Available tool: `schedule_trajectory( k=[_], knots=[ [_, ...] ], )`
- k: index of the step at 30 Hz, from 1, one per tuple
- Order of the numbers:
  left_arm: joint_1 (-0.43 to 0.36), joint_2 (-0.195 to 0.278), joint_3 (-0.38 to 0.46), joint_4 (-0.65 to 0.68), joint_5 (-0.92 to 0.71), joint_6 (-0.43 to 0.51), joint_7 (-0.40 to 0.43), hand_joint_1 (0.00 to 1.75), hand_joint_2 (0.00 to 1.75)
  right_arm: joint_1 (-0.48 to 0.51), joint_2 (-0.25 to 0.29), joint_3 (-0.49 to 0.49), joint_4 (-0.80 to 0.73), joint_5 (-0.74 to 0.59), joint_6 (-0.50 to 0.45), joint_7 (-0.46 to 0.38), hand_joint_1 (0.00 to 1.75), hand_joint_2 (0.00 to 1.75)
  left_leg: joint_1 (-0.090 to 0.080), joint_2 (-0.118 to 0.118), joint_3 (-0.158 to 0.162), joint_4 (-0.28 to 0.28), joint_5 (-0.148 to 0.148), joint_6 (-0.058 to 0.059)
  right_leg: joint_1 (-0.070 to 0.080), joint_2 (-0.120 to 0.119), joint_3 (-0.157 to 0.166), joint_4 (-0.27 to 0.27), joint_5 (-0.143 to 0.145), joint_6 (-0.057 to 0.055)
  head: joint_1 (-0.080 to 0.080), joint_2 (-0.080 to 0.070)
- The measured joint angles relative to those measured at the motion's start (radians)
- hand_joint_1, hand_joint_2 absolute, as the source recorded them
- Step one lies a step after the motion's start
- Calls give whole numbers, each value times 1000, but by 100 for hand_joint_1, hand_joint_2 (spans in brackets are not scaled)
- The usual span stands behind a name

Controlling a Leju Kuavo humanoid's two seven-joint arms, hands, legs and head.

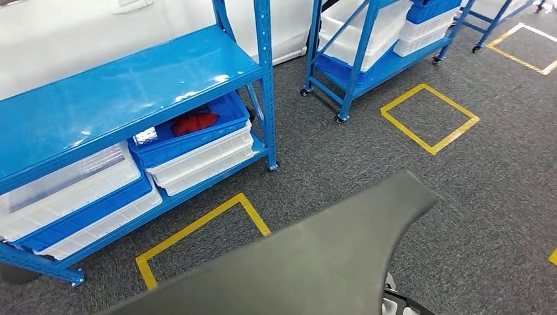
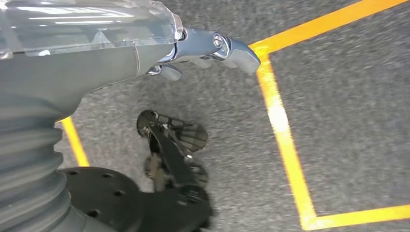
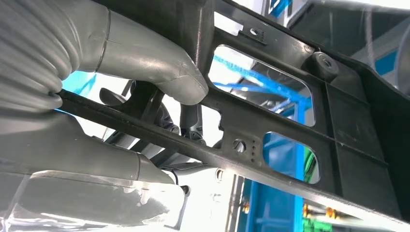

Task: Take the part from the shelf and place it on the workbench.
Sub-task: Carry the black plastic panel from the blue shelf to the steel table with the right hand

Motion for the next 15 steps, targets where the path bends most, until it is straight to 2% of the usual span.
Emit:
schedule_trajectory(
  k=[2,3,5,6,7,8,9,10,11,12,13,14,15],
  knots=[
    [0,11,1,1,4,-5,-8,0,175,4,14,-13,-4,0,15,0,175,175,2,-33,49,-111,37,5,1,22,-6,7,0,10,0,0],
    [-1,16,1,2,7,-5,-8,0,175,8,18,-20,-7,-2,19,0,175,175,2,-42,57,-130,37,8,0,31,-9,7,2,16,0,0],
    [-3,23,1,2,14,-3,-7,0,175,20,22,-35,-19,-11,30,0,175,175,2,-28,59,-136,41,18,-1,45,-15,6,7,30,0,0],
    [-4,26,2,2,19,-2,-7,0,175,24,24,-42,-26,-16,38,0,175,175,3,-18,60,-140,44,24,0,36,-19,13,2,35,0,0],
    [-4,30,2,3,22,-1,-8,0,175,27,26,-50,-32,-22,45,0,175,175,5,-8,61,-144,48,32,1,17,-30,34,-13,39,0,0],
    [-3,33,2,3,24,0,-9,0,175,27,28,-56,-37,-26,50,0,175,175,6,4,61,-148,51,38,2,-8,-49,76,-39,43,0,0],
    [-1,38,3,3,26,0,-11,0,175,26,30,-62,-40,-31,52,0,175,175,4,15,61,-148,51,41,1,-34,-77,136,-72,45,0,0],
    [2,42,3,4,26,-1,-14,0,175,26,31,-67,-42,-37,52,0,175,175,2,26,59,-148,51,44,0,-47,-109,205,-104,48,0,0],
    [4,47,3,4,25,-5,-18,0,175,26,32,-73,-43,-45,51,0,175,175,1,38,58,-148,51,44,-3,-53,-135,260,-123,50,0,0],
    [5,52,2,5,22,-12,-23,0,175,25,32,-81,-42,-58,55,0,175,175,1,49,58,-147,50,43,-4,-57,-145,283,-123,52,0,0],
    [4,56,1,5,17,-20,-28,0,175,22,32,-94,-41,-76,70,0,175,175,1,59,58,-147,49,42,-6,-61,-134,267,-106,52,0,0],
    [3,60,-1,5,11,-29,-31,0,175,18,34,-117,-38,-96,98,0,175,175,1,68,59,-146,48,40,-7,-70,-105,214,-76,51,0,0],
    [1,63,-4,5,5,-36,-32,0,175,13,38,-150,-34,-115,139,0,175,175,0,76,61,-145,46,37,-6,-91,-65,143,-47,49,0,0]
  ],
)
